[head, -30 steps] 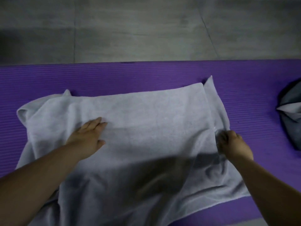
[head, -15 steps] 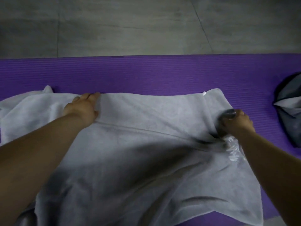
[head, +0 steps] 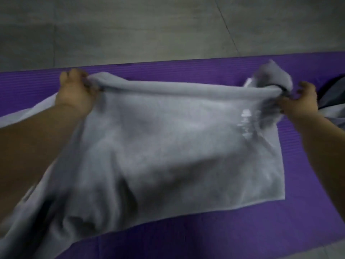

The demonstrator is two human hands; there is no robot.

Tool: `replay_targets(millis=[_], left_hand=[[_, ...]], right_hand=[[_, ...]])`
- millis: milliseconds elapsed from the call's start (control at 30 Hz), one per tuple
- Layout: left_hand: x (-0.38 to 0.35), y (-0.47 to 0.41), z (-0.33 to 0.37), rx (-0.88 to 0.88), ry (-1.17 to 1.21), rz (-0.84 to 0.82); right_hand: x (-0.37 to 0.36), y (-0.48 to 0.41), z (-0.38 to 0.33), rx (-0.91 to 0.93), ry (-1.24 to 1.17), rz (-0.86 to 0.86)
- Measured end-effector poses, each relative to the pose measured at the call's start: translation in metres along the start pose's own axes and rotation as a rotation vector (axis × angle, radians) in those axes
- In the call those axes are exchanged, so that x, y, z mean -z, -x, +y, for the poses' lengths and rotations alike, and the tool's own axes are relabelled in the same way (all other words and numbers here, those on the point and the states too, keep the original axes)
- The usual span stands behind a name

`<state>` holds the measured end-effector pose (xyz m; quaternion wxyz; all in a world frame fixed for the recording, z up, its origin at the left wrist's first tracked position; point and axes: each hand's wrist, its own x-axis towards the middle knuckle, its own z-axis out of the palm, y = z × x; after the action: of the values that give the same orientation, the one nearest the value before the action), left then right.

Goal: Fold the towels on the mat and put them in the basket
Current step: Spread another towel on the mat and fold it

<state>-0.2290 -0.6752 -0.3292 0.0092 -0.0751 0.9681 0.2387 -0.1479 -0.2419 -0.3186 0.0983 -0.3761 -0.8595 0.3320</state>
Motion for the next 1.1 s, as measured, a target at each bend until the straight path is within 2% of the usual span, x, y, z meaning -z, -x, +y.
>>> replay_targets(millis=[100, 200, 333, 433, 500, 567, 633, 733, 767, 800, 867, 933, 1100], left_hand=[[-0.009, 0.016, -0.007, -0.15, -0.077, -0.185], [-0.027, 0.071, -0.018, -0.46, -0.136, -0.309], [-0.048, 0.158, -0.029, -0.909, -0.096, -0.523], [-0.056, 0.203, -0.031, -1.069, -0.182, -0.612], [-0.063, 0.204, -0.03, -1.104, -0.187, -0.575], [-0.068, 0.197, -0.024, -1.104, -0.176, -0.524], [-0.07, 0.193, -0.02, -1.065, -0.155, -0.49], [-0.068, 0.194, -0.02, -1.041, -0.154, -0.479], [-0.066, 0.193, -0.022, -1.038, -0.15, -0.464], [-0.064, 0.191, -0.023, -1.025, -0.153, -0.459], [-0.061, 0.188, -0.026, -0.996, -0.155, -0.445], [-0.059, 0.186, -0.029, -0.956, -0.131, -0.446], [-0.057, 0.188, -0.027, -0.955, -0.117, -0.437]], right_hand=[[0.0, 0.005, 0.02, -0.069, 0.178, -0.1], [0.002, 0.047, 0.052, -0.172, 0.342, -0.124], [0.007, 0.1, 0.085, -0.301, 0.247, -0.169], [0.004, 0.12, 0.093, -0.35, 0.209, -0.229], [0.006, 0.122, 0.086, -0.339, 0.181, -0.165], [0.012, 0.12, 0.075, -0.291, 0.148, 0.0], [0.011, 0.126, 0.06, -0.137, 0.132, 0.086], [-0.002, 0.145, 0.045, 0.253, 0.185, -0.184], [-0.007, 0.151, 0.044, 0.272, 0.167, -0.233], [-0.01, 0.154, 0.043, 0.203, 0.116, -0.195], [-0.012, 0.147, 0.045, -0.06, -0.04, -0.018], [-0.009, 0.137, 0.055, -0.272, -0.107, 0.042], [-0.02, 0.133, 0.053, -0.352, -0.101, -0.18]])
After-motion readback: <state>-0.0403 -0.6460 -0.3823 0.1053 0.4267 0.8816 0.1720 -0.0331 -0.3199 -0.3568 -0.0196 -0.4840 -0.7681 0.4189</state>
